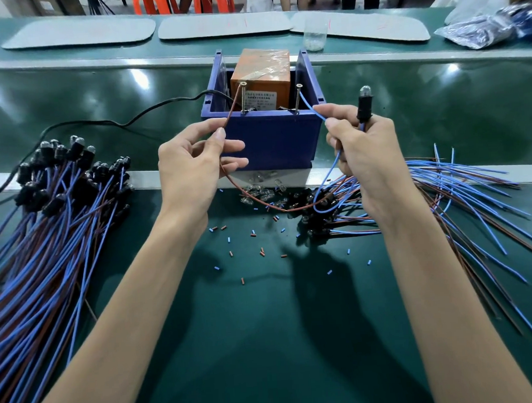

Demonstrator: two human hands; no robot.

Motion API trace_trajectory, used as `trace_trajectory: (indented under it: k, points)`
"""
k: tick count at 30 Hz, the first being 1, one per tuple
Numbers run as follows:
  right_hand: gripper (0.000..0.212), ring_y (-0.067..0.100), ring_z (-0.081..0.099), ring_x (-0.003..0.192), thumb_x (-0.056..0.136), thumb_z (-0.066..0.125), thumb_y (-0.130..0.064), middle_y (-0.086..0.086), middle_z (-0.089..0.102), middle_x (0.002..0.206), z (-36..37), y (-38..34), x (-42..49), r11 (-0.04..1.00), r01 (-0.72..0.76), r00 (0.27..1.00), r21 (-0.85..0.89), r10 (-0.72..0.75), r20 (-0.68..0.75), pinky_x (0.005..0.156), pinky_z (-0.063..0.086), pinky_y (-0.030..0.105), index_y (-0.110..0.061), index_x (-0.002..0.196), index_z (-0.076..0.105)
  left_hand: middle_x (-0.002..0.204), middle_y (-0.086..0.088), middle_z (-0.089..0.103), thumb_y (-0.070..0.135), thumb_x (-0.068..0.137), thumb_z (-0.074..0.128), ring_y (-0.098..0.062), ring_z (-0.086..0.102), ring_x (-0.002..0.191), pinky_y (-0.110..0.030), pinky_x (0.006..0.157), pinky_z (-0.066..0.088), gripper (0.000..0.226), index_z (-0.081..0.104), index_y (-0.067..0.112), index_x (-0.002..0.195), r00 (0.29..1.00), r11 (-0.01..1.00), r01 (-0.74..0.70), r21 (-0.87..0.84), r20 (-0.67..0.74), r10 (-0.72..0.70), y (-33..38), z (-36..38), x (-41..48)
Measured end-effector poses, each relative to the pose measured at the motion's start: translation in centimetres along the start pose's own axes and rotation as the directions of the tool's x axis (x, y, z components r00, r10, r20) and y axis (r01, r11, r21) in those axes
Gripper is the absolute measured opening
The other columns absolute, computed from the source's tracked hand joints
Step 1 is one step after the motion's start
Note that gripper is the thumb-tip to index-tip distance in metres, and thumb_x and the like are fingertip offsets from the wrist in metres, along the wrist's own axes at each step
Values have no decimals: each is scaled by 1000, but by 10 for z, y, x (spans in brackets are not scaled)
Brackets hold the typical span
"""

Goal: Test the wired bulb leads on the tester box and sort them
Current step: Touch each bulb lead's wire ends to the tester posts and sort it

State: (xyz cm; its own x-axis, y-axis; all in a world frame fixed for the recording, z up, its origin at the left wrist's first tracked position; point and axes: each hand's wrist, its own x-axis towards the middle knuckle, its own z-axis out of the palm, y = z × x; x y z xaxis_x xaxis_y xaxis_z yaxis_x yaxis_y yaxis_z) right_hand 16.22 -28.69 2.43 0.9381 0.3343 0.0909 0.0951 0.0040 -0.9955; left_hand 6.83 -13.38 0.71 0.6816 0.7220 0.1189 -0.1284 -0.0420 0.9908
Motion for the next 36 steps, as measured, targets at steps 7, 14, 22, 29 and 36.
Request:
trace_trajectory:
  k: [7, 14, 22, 29, 36]
  points:
    - [28, 3, 30, 39, 95, 45, 0, 0, 34, 62, -1, -1, 0, 1000, -5, 1000, 11, 5, 2, 40, 27, 11, -15, 96, 69, 63, 8, 71, 10, 97, 52, -9, 67, 53, -13, 52, 48, 15, 66, 17, 97, 999, 1000, 25, 7, -41, -25, -2, -2, 3]
    - [28, 2, 30, 41, 94, 45, 0, -1, 34, 61, -2, -1, 0, 1000, -2, 1000, 1, 2, 2, 41, 27, 11, -15, 95, 69, 65, 8, 71, 11, 98, 52, -9, 67, 53, -12, 51, 46, 18, 66, 22, 93, 1000, 999, 30, 32, -4, -30, -4, 0, 1]
    - [29, 3, 29, 41, 95, 45, -1, -2, 34, 59, -3, -1, 0, 1000, -15, 1000, 7, 15, 14, 41, 26, 11, -17, 91, 70, 65, 8, 72, 12, 97, 53, -8, 67, 53, -12, 51, 47, 18, 67, 23, 95, 999, 998, 34, 45, 7, -35, -4, 0, 1]
    - [28, 3, 27, 39, 94, 45, 0, -2, 32, 59, -2, 0, 0, 1000, -28, 999, 6, 28, 25, 39, 23, 11, -15, 92, 70, 64, 9, 71, 11, 97, 52, -7, 65, 51, -12, 51, 46, 19, 68, 22, 97, 999, 998, 39, 52, 15, -40, -6, 1, 0]
    - [28, 3, 27, 38, 93, 46, 1, -1, 31, 60, -2, 0, 0, 999, -39, 999, 8, 38, 30, 39, 22, 11, -14, 89, 70, 63, 9, 70, 10, 97, 52, -6, 65, 50, -12, 50, 45, 21, 68, 24, 96, 999, 997, 38, 60, 17, -39, -7, 2, 1]
